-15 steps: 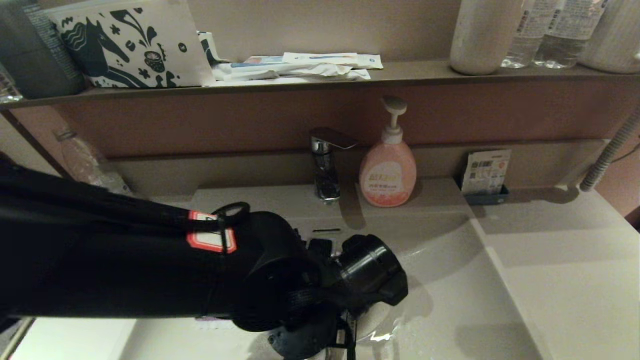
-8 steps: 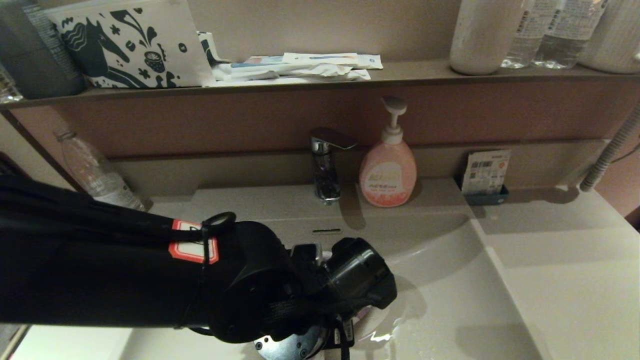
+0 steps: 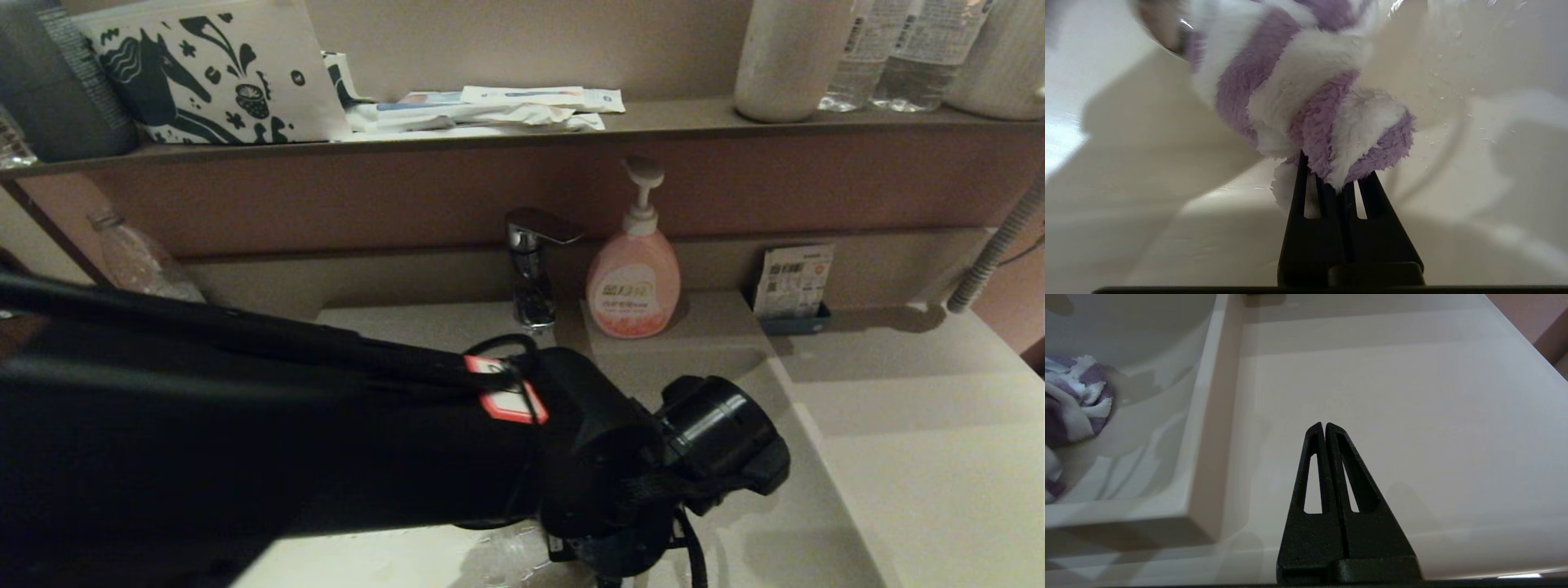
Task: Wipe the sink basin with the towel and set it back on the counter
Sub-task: Wipe the sink
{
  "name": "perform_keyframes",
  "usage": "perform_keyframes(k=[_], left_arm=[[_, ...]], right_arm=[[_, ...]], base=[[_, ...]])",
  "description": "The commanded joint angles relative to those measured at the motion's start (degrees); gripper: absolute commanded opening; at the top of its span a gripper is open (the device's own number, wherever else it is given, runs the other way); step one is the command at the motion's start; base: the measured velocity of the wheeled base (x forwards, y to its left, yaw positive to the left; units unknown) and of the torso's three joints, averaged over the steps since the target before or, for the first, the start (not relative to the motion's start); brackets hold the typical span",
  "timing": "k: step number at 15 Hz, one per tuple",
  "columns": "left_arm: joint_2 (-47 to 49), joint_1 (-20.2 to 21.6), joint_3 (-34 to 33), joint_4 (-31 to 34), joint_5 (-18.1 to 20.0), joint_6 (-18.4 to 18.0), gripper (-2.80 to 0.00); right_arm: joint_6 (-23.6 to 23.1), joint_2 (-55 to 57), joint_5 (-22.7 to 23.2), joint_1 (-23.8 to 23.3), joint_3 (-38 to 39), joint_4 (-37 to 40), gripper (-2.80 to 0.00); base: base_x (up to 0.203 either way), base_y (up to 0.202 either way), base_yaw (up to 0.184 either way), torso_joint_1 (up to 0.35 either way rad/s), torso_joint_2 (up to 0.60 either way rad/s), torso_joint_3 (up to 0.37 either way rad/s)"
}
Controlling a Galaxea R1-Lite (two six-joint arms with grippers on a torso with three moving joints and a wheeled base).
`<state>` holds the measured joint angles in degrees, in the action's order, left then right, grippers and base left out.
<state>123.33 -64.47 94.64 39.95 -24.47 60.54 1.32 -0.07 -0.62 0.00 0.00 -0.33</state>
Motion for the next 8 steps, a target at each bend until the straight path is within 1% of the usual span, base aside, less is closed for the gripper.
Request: perform_keyframes(k=[1,3,4,5,8], left_arm=[[9.25,-1.16,7.16,2.18,-0.5,1.9,-2.8],[12.95,-2.45,14.46,7.42,-0.64,2.76,-2.8],[14.2,-3.41,15.82,8.81,-0.66,3.01,-2.8],[15.52,-4.12,15.59,9.72,-0.6,3.23,-2.8],[16.47,-4.09,13.62,11.7,-0.67,4.2,-2.8]], right_arm=[[0.0,0.07,0.01,0.0,0.0,-0.02,-2.8],[0.0,0.07,0.01,0.0,0.0,-0.02,-2.8],[0.0,0.07,0.01,0.0,0.0,-0.02,-2.8],[0.0,0.07,0.01,0.0,0.0,-0.02,-2.8],[0.0,0.07,0.01,0.0,0.0,-0.02,-2.8]], base=[[0.0,0.0,0.0,0.0,0.0,0.0],[0.0,0.0,0.0,0.0,0.0,0.0],[0.0,0.0,0.0,0.0,0.0,0.0],[0.0,0.0,0.0,0.0,0.0,0.0],[0.0,0.0,0.0,0.0,0.0,0.0]])
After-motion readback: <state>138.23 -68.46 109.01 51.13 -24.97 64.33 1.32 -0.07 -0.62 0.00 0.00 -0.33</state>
